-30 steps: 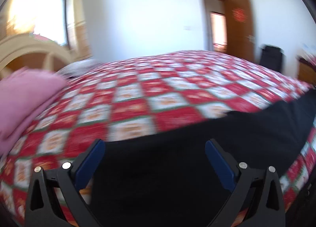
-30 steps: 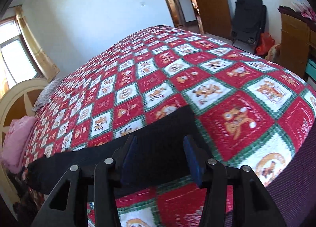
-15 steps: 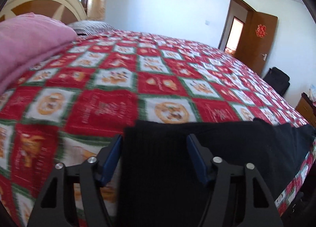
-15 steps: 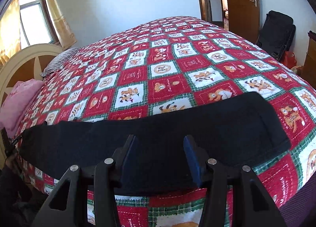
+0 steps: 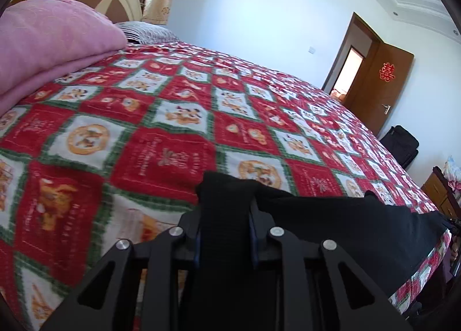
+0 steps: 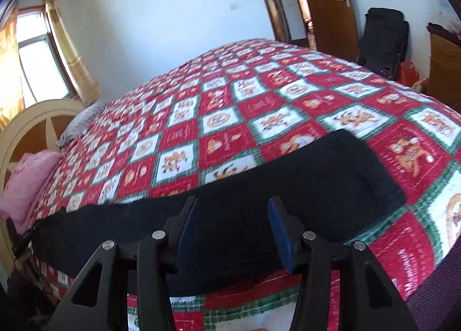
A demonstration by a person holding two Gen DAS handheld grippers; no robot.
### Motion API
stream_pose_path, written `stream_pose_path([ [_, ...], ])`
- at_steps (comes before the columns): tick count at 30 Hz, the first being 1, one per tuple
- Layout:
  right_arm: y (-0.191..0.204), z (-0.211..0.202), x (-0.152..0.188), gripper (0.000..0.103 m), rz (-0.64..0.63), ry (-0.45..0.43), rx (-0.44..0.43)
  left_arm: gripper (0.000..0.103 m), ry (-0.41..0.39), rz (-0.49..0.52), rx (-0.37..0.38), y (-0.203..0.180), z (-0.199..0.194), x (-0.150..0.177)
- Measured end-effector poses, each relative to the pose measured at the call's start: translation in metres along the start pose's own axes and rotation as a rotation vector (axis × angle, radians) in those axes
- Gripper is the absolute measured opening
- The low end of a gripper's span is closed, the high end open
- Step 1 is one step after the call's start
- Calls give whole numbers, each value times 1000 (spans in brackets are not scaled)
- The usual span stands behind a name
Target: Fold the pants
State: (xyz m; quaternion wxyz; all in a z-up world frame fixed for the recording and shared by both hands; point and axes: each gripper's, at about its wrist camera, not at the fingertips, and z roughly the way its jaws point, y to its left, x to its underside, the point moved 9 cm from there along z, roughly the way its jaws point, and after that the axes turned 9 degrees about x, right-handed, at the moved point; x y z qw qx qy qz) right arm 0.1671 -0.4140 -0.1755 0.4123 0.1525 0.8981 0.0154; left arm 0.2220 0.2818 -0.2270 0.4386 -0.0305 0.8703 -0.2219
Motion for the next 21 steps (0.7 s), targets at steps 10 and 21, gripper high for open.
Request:
stream_pose_path([
  [10, 46, -8, 27, 51, -179, 44, -115, 26, 5, -31, -42, 15, -11, -12],
  [21, 113, 3, 98, 51, -501, 215, -165, 71, -44, 32, -121, 8, -25, -5],
])
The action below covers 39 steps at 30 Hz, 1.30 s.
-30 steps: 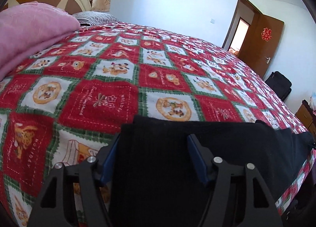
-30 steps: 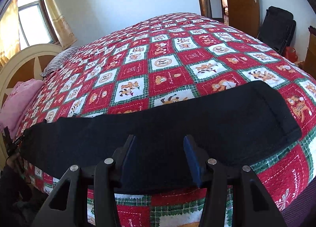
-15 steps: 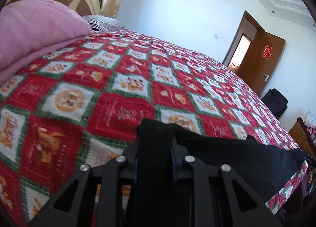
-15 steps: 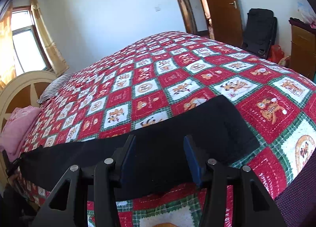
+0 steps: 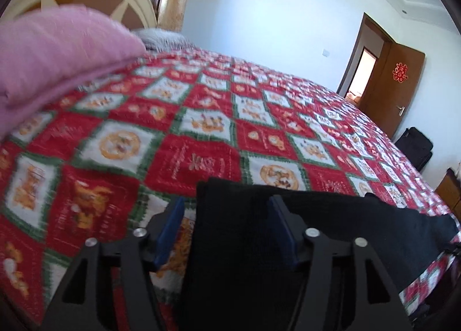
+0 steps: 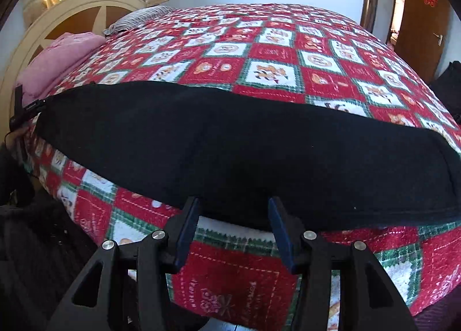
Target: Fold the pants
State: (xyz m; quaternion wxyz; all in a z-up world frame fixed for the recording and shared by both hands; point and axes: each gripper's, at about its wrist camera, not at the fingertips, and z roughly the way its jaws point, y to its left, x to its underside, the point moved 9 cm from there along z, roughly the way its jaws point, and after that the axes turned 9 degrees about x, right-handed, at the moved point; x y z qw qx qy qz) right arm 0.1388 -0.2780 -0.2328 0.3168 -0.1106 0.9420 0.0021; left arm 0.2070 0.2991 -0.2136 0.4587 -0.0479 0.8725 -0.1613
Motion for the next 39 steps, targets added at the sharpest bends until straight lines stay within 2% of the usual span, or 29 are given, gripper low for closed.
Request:
stream_pose_path([
  [2, 11, -9, -12, 51, -10, -55, -29, 79, -50, 36, -46, -6, -14, -8],
  [5, 37, -4, -19, 53, -47, -67, -72, 92, -104, 56, -51, -23, -26, -16],
  [7, 57, 20, -10, 55, -85, 1, -91, 95, -121, 72, -14, -43, -29, -19],
  [8, 61, 34, -1, 55, -99, 47, -72, 95, -118, 91, 24, -61, -27, -17],
  [11, 65, 35, 2, 56, -143, 11, -34, 96, -81, 163, 102, -105, -17, -6],
  [13, 60, 24, -2, 56, -106, 1, -81, 97, -45, 231, 140, -135, -7, 5],
  [15, 44, 14, -10, 56, -34, -17, -108, 97, -5, 293, 180, -165, 5, 19],
  [19, -5, 1, -26, 56, 57, -75, 0, 97, 54, 388, 217, -205, 26, 42],
  [23, -69, -7, -40, 56, 182, -106, 123, 97, 92, 398, 224, -219, 38, 60],
  [28, -141, 14, -36, 56, 285, -9, 258, 97, 148, 366, 212, -213, 50, 81],
  [33, -162, 26, -35, 56, 292, -3, 236, 99, 144, 385, 195, -216, 49, 89],
  [39, -157, 30, -34, 57, 229, 5, 281, 103, 136, 415, 176, -220, 51, 94],
])
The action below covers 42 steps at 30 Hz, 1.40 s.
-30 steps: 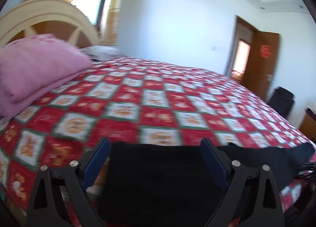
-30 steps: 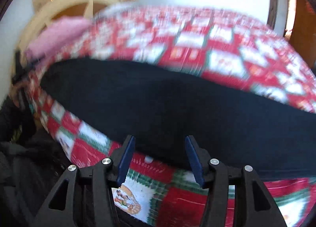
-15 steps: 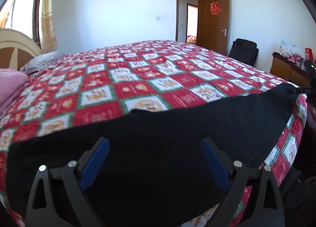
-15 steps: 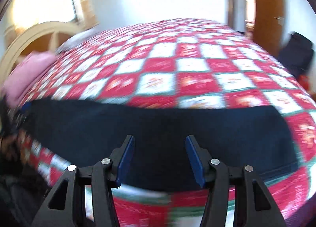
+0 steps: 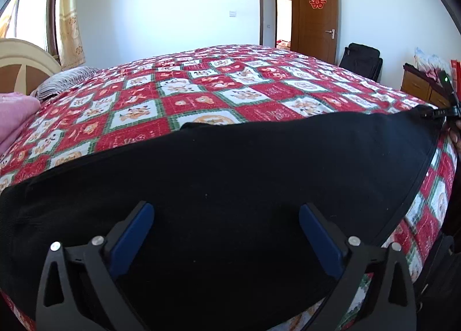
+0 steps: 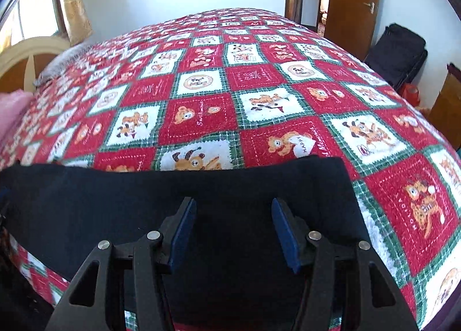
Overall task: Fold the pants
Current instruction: 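Fold the pants edge over with the right tool while the left tool holds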
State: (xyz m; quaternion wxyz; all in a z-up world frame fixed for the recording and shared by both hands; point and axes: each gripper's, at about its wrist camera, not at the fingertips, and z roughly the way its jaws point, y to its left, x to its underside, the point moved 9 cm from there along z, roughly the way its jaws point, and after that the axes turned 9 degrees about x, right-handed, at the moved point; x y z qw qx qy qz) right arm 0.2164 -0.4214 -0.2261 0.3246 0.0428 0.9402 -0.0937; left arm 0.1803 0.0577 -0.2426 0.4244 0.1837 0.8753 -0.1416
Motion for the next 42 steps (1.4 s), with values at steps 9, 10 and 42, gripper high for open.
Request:
stream_pose_path([
  [9, -20, -39, -13, 58, 38, -73, 1, 103, -27, -9, 17, 4, 0, 0],
  [10, -29, -43, -12, 58, 67, -74, -13, 103, -29, -7, 18, 4, 1, 0],
  [42, -110, -5, 3, 9, 310, 30, -41, 103, -71, -1, 19, 2, -1, 2],
])
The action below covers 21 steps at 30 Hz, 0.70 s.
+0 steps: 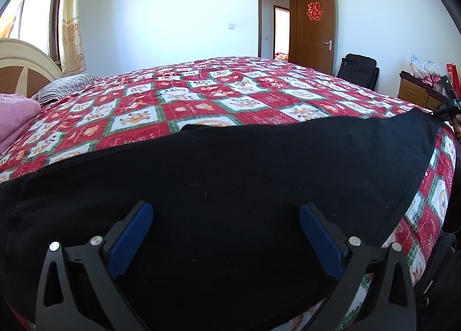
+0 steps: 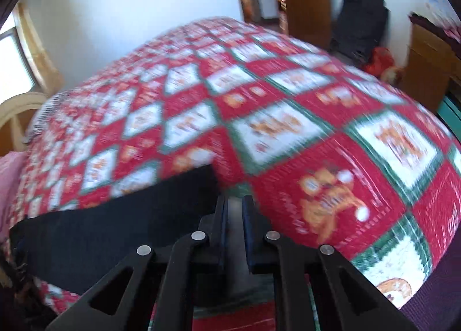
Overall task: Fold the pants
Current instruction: 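Fold the pants edge over with the right tool while the left tool holds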
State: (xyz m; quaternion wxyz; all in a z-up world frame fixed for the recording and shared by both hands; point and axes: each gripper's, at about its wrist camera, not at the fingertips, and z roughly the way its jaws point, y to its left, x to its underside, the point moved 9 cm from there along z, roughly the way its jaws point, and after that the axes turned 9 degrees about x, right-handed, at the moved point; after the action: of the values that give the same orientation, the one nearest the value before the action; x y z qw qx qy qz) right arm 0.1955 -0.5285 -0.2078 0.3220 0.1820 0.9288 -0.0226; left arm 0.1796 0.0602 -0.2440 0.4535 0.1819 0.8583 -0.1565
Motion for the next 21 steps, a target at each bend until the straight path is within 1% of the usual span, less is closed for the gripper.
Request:
stream_pose_path([
  [1, -4, -6, -2, 9, 22, -13, -18, 103, -2, 1, -1, 0, 0, 0],
  [3, -9, -20, -6, 11, 16, -47, 25, 103, -6, 5, -7, 0, 0, 0],
  [4, -10, -31, -10, 11, 5, -86, 53, 103, -6, 5, -7, 0, 0, 0],
  [5, -3, -43, -12, 11, -6, -118, 34, 103, -6, 5, -6, 0, 0, 0],
  [6, 5, -49, -12, 11, -18, -129, -1, 103, -7, 3, -5, 0, 0, -1],
  [8, 32, -58, -2, 12, -72, -122, -93, 103, -4, 1, -13, 0, 0, -1],
  [9, 51, -57, 9, 18, -126, -99, -130, 103, 8, 1, -19, 0, 0, -2],
  [10, 65, -54, 20, 22, -175, -76, -150, 103, 14, 0, -26, 0, -1, -4],
  [11, 77, -48, 32, 31, -220, -51, -159, 103, 18, -1, -35, 2, -2, -6],
  [12, 87, -35, 45, 33, -272, -12, -150, 103, 14, -3, -41, 5, -5, -9],
  [13, 92, -24, 55, 33, -304, 11, -113, 103, 2, -4, -52, 9, -8, -13],
  [14, 95, -18, 58, 33, -326, -18, -66, 103, -15, -8, -65, 15, -13, -18],
  [15, 99, -18, 57, 34, -329, -36, -51, 103, -35, -21, -72, 22, -19, -24],
  [16, 102, -19, 56, 34, -327, -45, -47, 103, -47, -37, -77, 30, -24, -31],
  [18, 109, -26, 52, 34, -314, -62, -84, 103, -49, -61, -97, 44, -26, -43],
  [19, 111, -29, 50, 34, -302, -73, -105, 103, -47, -77, -96, 50, -24, -50],
  [21, 115, -28, 53, 34, -299, -74, -111, 103, -33, -96, -71, 50, -16, -59],
])
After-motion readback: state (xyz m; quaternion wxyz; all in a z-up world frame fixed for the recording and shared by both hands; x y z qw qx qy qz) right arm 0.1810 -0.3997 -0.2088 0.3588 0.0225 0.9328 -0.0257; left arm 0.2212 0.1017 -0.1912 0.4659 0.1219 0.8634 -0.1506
